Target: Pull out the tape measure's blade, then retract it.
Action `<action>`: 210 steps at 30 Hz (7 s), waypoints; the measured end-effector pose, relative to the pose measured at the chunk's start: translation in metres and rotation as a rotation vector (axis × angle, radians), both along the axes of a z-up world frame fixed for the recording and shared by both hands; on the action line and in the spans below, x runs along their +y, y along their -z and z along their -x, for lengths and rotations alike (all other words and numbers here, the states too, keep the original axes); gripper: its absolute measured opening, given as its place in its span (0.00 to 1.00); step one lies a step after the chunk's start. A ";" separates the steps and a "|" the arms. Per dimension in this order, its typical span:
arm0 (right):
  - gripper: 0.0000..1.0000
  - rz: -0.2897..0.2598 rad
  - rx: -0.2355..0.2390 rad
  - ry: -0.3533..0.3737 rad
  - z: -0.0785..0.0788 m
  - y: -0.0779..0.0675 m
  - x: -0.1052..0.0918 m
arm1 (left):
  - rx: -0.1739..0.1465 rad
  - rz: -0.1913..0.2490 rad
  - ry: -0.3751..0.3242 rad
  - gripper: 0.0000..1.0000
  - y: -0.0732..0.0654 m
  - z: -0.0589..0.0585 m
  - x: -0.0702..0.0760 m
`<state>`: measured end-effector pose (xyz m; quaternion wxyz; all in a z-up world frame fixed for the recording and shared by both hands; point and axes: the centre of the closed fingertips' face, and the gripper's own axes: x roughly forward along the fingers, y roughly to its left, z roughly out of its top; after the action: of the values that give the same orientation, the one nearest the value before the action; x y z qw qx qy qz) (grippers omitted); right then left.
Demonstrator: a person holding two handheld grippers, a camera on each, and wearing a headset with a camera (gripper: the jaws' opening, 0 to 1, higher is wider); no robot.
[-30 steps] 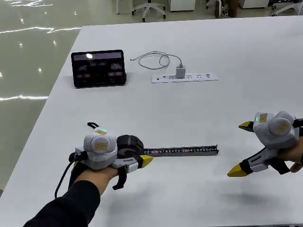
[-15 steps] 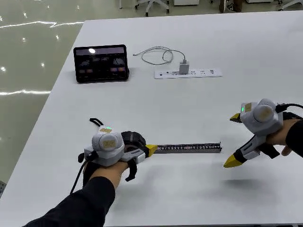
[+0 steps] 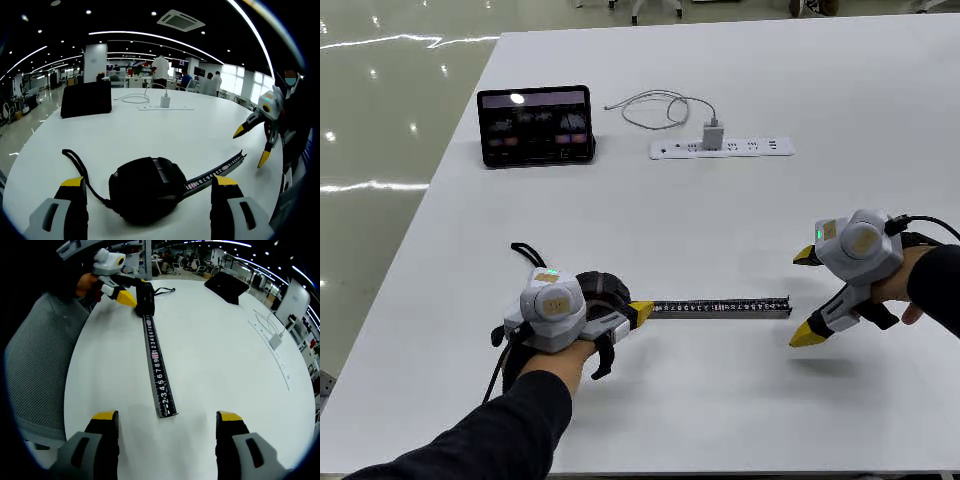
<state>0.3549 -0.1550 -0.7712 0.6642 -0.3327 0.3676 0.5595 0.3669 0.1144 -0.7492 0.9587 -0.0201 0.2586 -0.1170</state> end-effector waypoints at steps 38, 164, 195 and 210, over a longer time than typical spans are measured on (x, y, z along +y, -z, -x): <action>0.12 0.117 0.025 -0.070 -0.003 0.022 0.007 | 0.037 0.003 -0.008 0.74 0.007 -0.014 -0.005; 0.12 0.014 0.000 0.014 0.001 0.022 0.075 | 0.104 -0.031 -0.001 0.64 0.015 -0.010 -0.001; 0.12 -0.022 -0.011 0.011 -0.001 0.025 0.104 | 0.114 -0.030 -0.007 0.64 0.016 -0.010 -0.001; 0.12 -0.036 -0.006 0.008 -0.001 0.024 0.114 | 0.115 -0.025 -0.010 0.64 0.016 -0.011 -0.001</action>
<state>0.3560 -0.0414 -0.7954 0.6734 -0.3207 0.3568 0.5625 0.3780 0.1134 -0.7653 0.9430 -0.0161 0.3144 -0.1075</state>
